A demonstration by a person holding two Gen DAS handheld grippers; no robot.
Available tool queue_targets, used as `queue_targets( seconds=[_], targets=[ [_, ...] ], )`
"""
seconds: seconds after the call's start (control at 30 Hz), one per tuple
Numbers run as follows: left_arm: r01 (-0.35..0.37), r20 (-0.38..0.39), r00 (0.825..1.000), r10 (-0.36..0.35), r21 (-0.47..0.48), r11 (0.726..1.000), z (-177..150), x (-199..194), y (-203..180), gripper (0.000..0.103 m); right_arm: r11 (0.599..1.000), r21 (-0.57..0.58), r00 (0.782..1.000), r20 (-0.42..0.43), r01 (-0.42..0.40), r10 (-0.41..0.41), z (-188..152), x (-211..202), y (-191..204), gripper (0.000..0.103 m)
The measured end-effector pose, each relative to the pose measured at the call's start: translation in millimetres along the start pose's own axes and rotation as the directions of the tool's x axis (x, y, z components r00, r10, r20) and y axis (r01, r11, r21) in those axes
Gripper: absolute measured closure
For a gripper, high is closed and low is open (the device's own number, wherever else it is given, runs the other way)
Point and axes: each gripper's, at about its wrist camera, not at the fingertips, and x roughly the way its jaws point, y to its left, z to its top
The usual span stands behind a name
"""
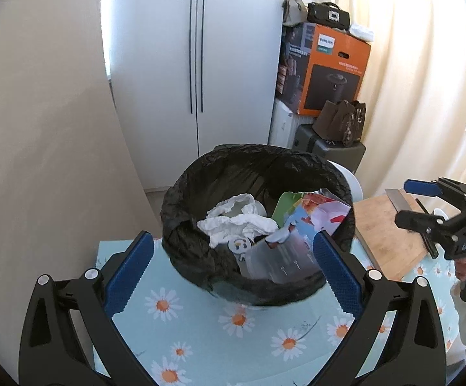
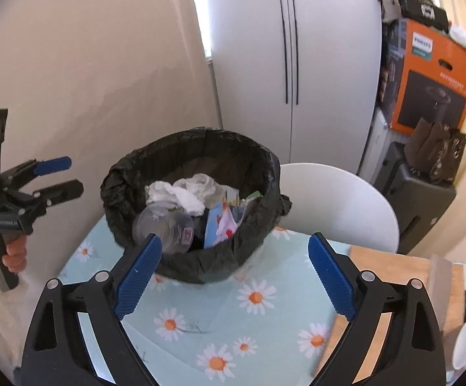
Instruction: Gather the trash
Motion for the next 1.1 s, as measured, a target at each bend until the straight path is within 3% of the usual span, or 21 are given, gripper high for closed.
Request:
queue_targets(
  seconds=[0.2,0.53,0.77,1.1],
  targets=[
    [-0.018,-0.001,1.000,0.018,0.013,1.000,-21.6,-22.0,-15.2,0.006,1.000,-0.011,1.000,0.015,-0.009,0.010,-18.3,-27.5,7.0,0.014],
    [0.035,-0.012,0.999,-0.035,-0.023,0.999,-70.5,-46.1,-38.5,0.006,1.000,-0.026,1.000,-0.005,0.013,-0.013,-58.5,-56.6,21.0,0.014],
    [-0.008,0.001,1.000,0.007,0.038,0.999,-85.3,-72.9,-56.5,0.006,1.000,0.004,1.000,-0.010,0.016,-0.016,-81.9,-72.7,24.0,0.014],
    [-0.066,-0.011,0.998,0.067,0.044,0.997,-93.7,-100.9,-61.4,0.006,1.000,0.028,1.000,0.001,0.010,-0.010,-101.3,-89.6,31.1,0.013]
  ],
)
